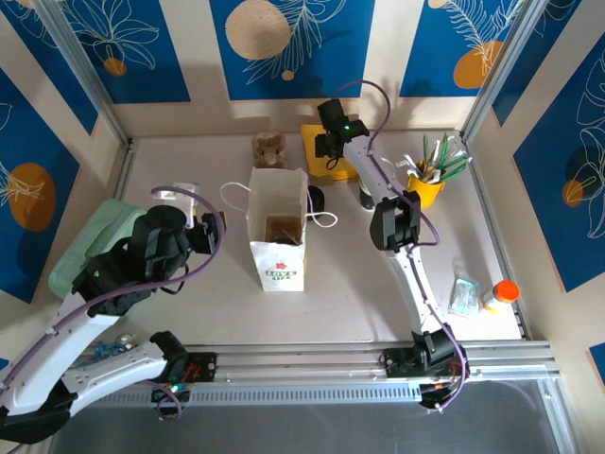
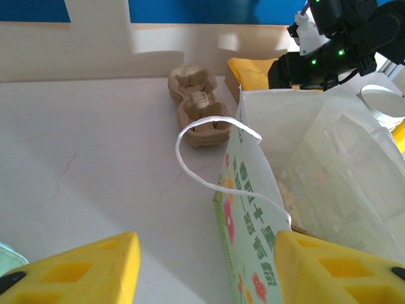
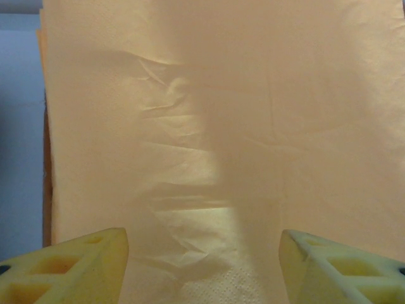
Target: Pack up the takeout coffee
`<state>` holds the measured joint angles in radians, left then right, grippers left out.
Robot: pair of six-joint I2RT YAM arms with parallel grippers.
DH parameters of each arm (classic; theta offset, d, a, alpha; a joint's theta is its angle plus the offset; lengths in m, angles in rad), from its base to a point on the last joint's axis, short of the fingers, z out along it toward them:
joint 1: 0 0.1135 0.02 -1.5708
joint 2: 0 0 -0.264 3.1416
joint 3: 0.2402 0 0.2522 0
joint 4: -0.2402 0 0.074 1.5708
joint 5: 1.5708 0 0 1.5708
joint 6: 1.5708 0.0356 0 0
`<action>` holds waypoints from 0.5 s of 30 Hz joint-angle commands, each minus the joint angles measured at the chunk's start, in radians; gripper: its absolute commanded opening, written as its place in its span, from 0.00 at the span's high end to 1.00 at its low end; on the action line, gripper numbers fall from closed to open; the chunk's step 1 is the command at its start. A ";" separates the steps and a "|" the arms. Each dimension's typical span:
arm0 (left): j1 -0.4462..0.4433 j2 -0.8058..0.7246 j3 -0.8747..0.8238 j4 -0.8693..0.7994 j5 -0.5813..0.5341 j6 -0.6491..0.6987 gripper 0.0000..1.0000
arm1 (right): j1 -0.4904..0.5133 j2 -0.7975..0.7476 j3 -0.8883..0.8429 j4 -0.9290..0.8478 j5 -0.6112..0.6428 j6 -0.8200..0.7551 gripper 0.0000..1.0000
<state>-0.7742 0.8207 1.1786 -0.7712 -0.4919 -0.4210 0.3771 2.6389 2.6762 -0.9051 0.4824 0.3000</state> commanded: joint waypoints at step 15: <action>0.008 0.019 -0.016 0.031 0.017 -0.007 0.42 | -0.007 0.069 0.030 -0.018 0.054 -0.041 0.28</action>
<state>-0.7742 0.8352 1.1732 -0.7624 -0.4877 -0.4206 0.3687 2.6877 2.6774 -0.9062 0.5072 0.2768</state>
